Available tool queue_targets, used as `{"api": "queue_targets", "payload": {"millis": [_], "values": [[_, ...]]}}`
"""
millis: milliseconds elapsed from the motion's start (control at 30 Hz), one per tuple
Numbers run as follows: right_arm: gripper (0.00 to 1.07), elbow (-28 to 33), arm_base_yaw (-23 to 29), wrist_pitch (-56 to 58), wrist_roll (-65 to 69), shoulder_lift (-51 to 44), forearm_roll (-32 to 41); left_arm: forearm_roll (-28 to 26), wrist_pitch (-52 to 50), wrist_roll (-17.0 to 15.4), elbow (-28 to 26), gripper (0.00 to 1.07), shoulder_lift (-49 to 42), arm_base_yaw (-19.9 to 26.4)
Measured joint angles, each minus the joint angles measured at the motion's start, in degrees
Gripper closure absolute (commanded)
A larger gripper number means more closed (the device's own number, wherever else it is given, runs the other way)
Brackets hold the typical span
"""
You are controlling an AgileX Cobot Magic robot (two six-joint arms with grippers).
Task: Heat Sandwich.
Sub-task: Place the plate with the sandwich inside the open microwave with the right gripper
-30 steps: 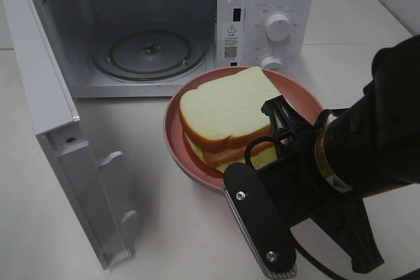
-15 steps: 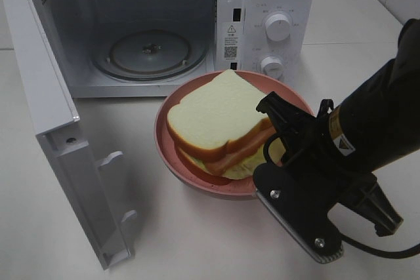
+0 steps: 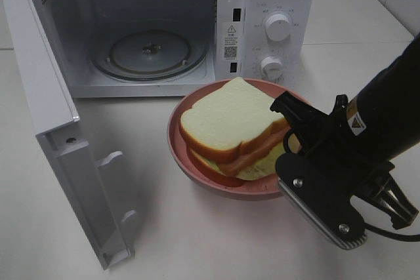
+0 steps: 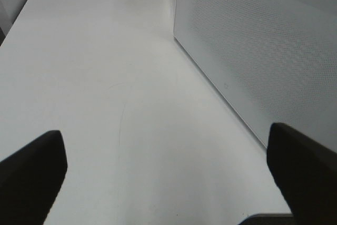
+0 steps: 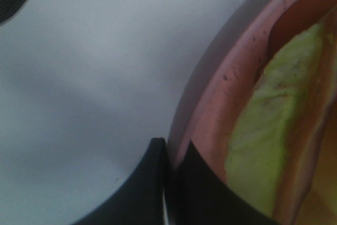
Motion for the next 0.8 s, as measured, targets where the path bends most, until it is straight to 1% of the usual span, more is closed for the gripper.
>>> {"api": "queue_targets", "payload": {"millis": [100, 167, 267, 300, 400, 667, 700, 800], "values": [[1.07, -0.17, 0.00, 0.17, -0.80, 0.00, 1.03, 0.00, 0.00, 0.00, 0.00, 0.09, 0.00, 0.00], [1.07, -1.72, 0.00, 0.86, -1.03, 0.29, 2.69, 0.00, 0.00, 0.00, 0.00, 0.09, 0.00, 0.00], [1.07, -3.32, 0.00, 0.86, -1.09, 0.80, 3.04, 0.00, 0.00, 0.00, 0.00, 0.09, 0.00, 0.00], [1.07, -4.58, 0.00, 0.69, -1.15, 1.60, 3.15, 0.00, 0.00, 0.00, 0.00, 0.09, 0.00, 0.00], [1.07, -5.61, 0.00, 0.63, -1.49, 2.81, 3.61, 0.00, 0.00, 0.00, 0.00, 0.09, 0.00, 0.00], [1.07, -9.22, 0.00, 0.86, -5.27, 6.76, 7.79, 0.00, 0.00, 0.00, 0.00, 0.09, 0.00, 0.00], [1.07, -10.37, 0.00, 0.74, -6.30, 7.62, 8.77, 0.00, 0.00, 0.00, 0.00, 0.09, 0.00, 0.00], [1.07, -11.40, 0.00, 0.69, -6.76, 8.59, 8.77, 0.00, 0.00, 0.00, 0.00, 0.09, 0.00, 0.00]]}}
